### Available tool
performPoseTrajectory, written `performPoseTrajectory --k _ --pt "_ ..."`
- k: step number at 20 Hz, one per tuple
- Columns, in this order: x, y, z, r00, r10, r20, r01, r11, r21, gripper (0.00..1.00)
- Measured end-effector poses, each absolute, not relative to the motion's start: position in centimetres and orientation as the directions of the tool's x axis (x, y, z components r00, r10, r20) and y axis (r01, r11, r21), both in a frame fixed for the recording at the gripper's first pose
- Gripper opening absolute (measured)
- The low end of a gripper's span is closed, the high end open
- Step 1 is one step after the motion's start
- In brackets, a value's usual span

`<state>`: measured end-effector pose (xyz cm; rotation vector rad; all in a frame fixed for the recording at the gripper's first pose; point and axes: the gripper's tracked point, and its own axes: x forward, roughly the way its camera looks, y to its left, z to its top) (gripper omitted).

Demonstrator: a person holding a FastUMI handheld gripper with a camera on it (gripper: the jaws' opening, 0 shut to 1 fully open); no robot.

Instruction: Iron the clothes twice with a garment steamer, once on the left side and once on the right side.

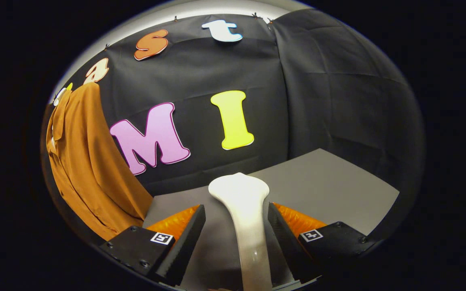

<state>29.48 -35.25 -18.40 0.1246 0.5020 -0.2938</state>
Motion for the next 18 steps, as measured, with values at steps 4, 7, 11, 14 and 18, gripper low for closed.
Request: performPoseTrajectory --k 4,7,11,14,18 --pt "29.7 -35.6 -19.4 0.807 -0.252 -0.534 0.313 0.949 0.026 0.97" --pt "29.6 -36.0 -20.5 0.779 -0.255 -0.573 0.327 0.945 0.024 0.96" --pt "29.4 -36.0 -22.0 0.734 -0.251 -0.631 0.335 0.942 0.015 0.89" --pt "29.6 -35.6 -22.7 0.716 -0.246 -0.653 0.310 0.951 -0.018 0.81" --pt "29.5 -35.0 -22.9 0.710 -0.233 -0.664 0.276 0.960 -0.042 0.61"
